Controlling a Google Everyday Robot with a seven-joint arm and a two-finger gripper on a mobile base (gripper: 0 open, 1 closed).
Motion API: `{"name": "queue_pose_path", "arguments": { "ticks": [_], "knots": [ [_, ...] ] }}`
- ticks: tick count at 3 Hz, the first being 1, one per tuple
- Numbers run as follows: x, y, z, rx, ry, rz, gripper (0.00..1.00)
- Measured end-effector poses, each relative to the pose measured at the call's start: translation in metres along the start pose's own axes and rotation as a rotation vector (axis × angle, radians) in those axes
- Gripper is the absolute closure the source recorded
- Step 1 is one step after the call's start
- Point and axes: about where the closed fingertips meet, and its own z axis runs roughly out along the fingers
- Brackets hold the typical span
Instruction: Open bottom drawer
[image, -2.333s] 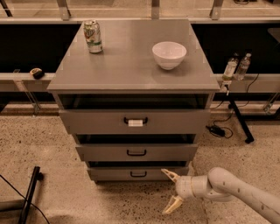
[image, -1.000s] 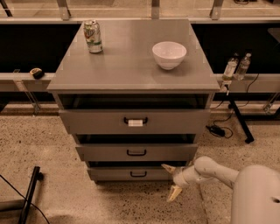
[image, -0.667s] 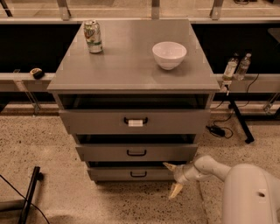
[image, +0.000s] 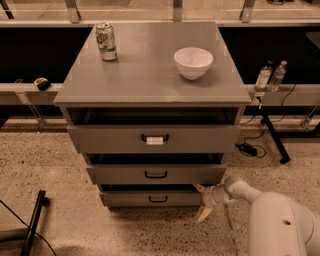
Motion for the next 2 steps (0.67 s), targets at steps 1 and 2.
{"name": "queue_pose_path", "arguments": {
  "ticks": [1,2],
  "knots": [
    [0.013,-0.0088,0.004,0.022,0.027,0.019,0.06],
    [0.0215,-0.0122,0.0083,0.028,0.041,0.034,0.19]
  ]
}}
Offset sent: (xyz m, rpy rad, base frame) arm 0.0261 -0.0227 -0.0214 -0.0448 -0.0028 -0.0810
